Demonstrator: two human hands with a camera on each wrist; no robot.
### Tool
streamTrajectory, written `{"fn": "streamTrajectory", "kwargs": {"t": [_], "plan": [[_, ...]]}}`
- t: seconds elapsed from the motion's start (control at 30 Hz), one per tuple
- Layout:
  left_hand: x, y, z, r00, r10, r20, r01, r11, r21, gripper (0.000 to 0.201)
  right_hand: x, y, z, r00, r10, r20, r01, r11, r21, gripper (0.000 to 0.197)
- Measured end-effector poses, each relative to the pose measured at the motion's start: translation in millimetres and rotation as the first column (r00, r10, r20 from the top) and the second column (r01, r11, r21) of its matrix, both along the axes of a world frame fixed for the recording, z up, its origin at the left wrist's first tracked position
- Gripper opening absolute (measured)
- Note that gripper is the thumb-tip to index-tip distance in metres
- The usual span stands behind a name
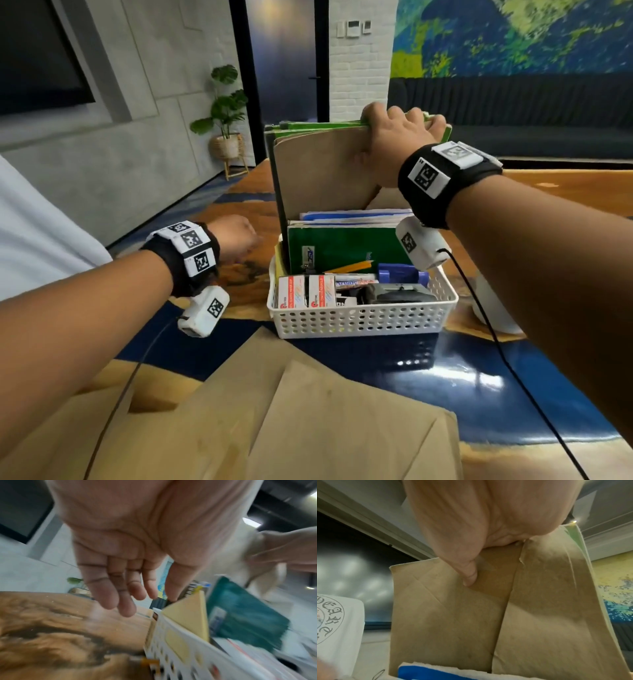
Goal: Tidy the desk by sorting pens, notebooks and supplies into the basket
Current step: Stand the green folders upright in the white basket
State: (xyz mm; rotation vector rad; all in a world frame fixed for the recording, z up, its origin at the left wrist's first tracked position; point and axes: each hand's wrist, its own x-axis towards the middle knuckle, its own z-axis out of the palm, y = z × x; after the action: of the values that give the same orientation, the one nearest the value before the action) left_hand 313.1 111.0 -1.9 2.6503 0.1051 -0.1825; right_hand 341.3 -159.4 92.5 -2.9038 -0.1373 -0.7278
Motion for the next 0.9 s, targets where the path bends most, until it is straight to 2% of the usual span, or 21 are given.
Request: {"fn": "streamTrajectory", "kwargs": {"t": [0.1, 0.2, 0.27, 0.33, 0.47, 0.57, 0.63, 0.7, 0.8, 0.87, 0.9], "plan": [[-59, 0, -6, 0.976, -0.038, -0.214, 0.092, 0.964, 0.25, 0.049, 4, 2, -1, 1.0, -0.022, 0.001, 0.022, 1.0, -0.02, 0.042], [-112, -3, -23, 0.916, -0.087, -0.392, 0.258, 0.875, 0.409, 0.083, 4, 1, 0, 1.0, -0.025, -0.007, 0.025, 0.999, -0.037, 0.043], [-136, -2, -41, 0.894, -0.122, -0.431, 0.336, 0.818, 0.466, 0.105, 4, 0, 0, 1.0, -0.023, 0.011, 0.023, 0.998, -0.051, 0.045], [-153, 1, -58, 0.902, -0.15, -0.405, 0.34, 0.824, 0.453, 0.116, 0, 0, 0, 1.0, -0.019, 0.013, 0.02, 0.998, -0.059, 0.047], [-164, 1, -79, 0.925, -0.144, -0.352, 0.25, 0.928, 0.276, 0.109, -8, -3, 1, 1.0, -0.017, 0.0, 0.017, 0.994, -0.105, 0.053], [-172, -9, -84, 0.938, -0.177, -0.297, 0.239, 0.953, 0.188, 0.085, -13, -4, 3, 0.999, -0.015, -0.041, 0.01, 0.993, -0.116, 0.06], [-174, -11, -82, 0.931, -0.22, -0.29, 0.282, 0.94, 0.194, 0.08, -17, -3, 5, 0.998, -0.019, -0.067, 0.011, 0.993, -0.114, 0.066], [-175, -7, -71, 0.909, -0.264, -0.323, 0.35, 0.904, 0.245, 0.085, -23, -2, 8, 0.996, -0.006, -0.085, -0.003, 0.995, -0.102, 0.073], [-175, 13, -44, 0.897, -0.25, -0.365, 0.382, 0.854, 0.353, 0.084, -33, -7, 15, 0.991, 0.051, -0.126, -0.058, 0.997, -0.049, 0.083], [-178, 31, -32, 0.872, -0.219, -0.437, 0.408, 0.819, 0.403, 0.08, -45, -11, 20, 0.99, 0.108, -0.093, -0.106, 0.994, 0.03, 0.086], [-181, 39, -30, 0.854, -0.21, -0.477, 0.428, 0.804, 0.412, 0.08, -54, -15, 22, 0.993, 0.115, -0.029, -0.114, 0.992, 0.058, 0.085]]}}
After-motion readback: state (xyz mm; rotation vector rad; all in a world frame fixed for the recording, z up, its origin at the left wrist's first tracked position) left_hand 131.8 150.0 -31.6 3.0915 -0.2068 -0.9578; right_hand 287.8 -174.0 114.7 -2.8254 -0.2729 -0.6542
